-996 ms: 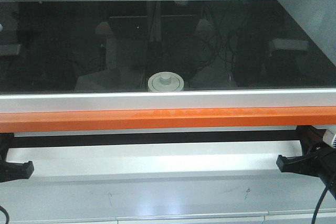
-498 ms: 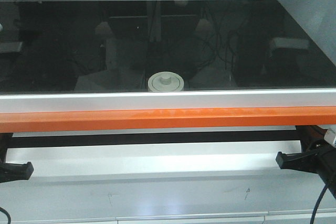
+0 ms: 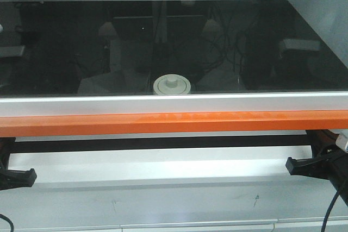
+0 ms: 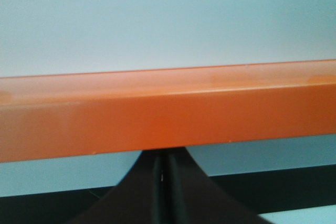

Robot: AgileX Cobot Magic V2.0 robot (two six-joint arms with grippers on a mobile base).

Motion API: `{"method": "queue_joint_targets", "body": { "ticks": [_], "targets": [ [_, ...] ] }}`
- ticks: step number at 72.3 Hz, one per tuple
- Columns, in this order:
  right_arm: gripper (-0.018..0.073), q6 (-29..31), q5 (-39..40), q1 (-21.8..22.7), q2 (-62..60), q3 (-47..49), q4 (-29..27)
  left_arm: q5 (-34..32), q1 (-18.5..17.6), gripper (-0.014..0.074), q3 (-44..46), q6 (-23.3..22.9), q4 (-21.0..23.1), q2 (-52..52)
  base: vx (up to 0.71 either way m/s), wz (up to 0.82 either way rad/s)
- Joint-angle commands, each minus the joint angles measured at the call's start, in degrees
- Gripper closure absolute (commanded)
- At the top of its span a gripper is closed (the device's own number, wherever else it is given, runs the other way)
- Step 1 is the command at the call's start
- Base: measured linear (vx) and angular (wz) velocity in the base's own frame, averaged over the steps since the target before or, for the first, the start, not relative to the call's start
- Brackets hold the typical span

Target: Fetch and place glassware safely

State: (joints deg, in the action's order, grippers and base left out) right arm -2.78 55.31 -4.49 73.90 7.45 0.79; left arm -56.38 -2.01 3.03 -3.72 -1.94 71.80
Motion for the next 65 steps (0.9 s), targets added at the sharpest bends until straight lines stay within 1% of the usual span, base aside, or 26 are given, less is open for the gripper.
{"method": "queue_joint_targets", "body": {
  "ticks": [1,11,26,32,43,55,65],
  "targets": [
    [0.056,-0.1,8.6,0.1,-0.8,2.1,2.3,-3.4,-0.2,0.0603,2.8,-0.5,0.4,0.0,0.0,0.0],
    [0.056,-1.5,8.4,0.1,-0.8,3.3,3.7,-1.9,-0.2,0.0603,3.7,-0.5,0.0,-0.1,0.0,0.0],
    [0.056,-1.4,8.5,0.2,-1.6,3.5,3.4,-2.7,-0.2,0.0603,3.7,-0.6,0.0,-0.2,0.0,0.01],
    [0.056,-1.4,8.5,0.2,-3.0,3.5,3.4,-2.6,-0.2,0.0603,3.7,-1.4,0.0,-1.4,0.0,0.01],
    [0.056,-1.4,7.4,0.2,-6.3,3.5,3.4,-2.3,-0.1,0.0603,3.7,-1.4,0.0,-4.4,0.0,0.0],
    [0.056,-1.5,6.1,0.2,-8.5,3.5,3.4,0.2,-0.1,0.0603,4.2,-1.4,0.0,-6.8,0.0,0.0],
    [0.056,-2.1,5.9,0.2,-9.3,3.5,3.4,1.0,-0.1,0.0603,5.0,-1.4,-1.0,-8.2,0.0,0.0]
  ]
}}
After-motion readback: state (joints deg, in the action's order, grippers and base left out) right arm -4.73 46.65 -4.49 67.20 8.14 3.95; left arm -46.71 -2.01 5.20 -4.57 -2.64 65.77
